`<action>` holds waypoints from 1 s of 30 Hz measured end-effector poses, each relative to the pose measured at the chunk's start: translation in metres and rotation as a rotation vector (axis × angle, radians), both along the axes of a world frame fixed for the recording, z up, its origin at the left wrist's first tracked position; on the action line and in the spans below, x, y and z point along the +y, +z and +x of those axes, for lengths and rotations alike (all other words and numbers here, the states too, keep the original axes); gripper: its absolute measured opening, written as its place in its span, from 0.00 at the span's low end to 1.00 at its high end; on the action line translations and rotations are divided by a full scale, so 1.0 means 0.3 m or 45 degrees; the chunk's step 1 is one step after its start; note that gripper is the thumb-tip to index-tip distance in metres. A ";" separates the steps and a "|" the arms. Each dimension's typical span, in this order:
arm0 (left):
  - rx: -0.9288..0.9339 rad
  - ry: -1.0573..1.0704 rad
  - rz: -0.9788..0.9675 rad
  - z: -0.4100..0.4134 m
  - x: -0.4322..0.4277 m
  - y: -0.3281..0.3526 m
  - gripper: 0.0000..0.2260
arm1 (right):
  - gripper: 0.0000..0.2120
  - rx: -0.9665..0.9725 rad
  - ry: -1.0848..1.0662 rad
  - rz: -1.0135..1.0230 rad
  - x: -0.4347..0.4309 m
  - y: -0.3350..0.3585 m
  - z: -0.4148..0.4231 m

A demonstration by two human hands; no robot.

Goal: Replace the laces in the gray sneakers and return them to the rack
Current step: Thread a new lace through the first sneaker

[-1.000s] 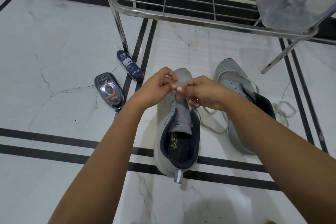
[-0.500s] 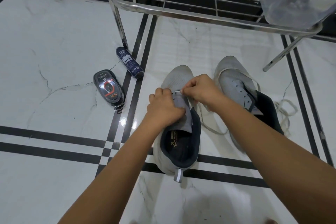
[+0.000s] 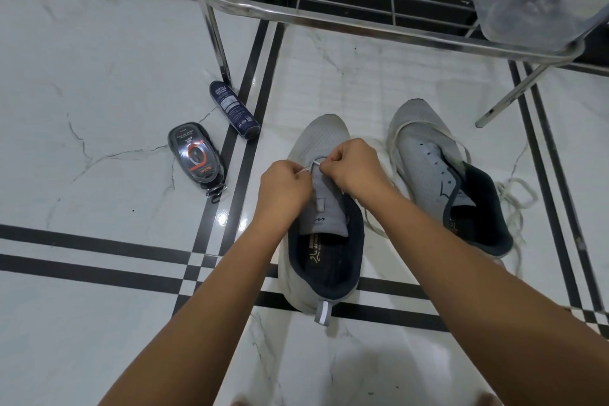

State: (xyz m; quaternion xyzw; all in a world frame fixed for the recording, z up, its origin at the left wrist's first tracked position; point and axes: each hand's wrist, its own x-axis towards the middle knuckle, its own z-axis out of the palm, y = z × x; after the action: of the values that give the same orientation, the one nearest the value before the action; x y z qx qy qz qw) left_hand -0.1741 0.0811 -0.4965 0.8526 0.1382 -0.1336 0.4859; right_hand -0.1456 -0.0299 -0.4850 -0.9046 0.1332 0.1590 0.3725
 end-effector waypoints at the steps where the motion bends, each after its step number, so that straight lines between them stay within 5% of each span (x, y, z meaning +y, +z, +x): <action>1: 0.004 0.010 -0.025 -0.001 0.002 -0.001 0.11 | 0.07 -0.012 0.026 -0.039 0.005 0.001 0.001; 8: -0.011 0.020 -0.059 0.001 0.007 -0.007 0.08 | 0.16 -0.037 0.167 -0.276 0.031 0.009 0.007; 19: 0.013 0.066 -0.185 0.011 0.018 -0.017 0.07 | 0.07 -0.056 -0.028 0.019 0.015 -0.046 -0.012; 24: 0.054 0.000 -0.181 0.020 0.022 -0.013 0.07 | 0.06 -0.225 0.031 -0.230 0.040 -0.047 -0.034; 28: 0.167 0.145 -0.422 0.053 0.065 -0.043 0.08 | 0.16 -0.207 0.037 -0.351 0.050 -0.048 -0.074; 30: -0.002 0.029 -0.274 0.067 0.073 -0.067 0.09 | 0.18 -0.096 -0.070 -0.183 0.062 -0.061 -0.083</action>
State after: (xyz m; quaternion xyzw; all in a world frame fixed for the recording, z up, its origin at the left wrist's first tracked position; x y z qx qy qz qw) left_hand -0.1539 0.1031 -0.5165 0.7940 0.1324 -0.1414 0.5763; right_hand -0.1706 -0.0114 -0.5034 -0.9303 0.1550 0.1044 0.3156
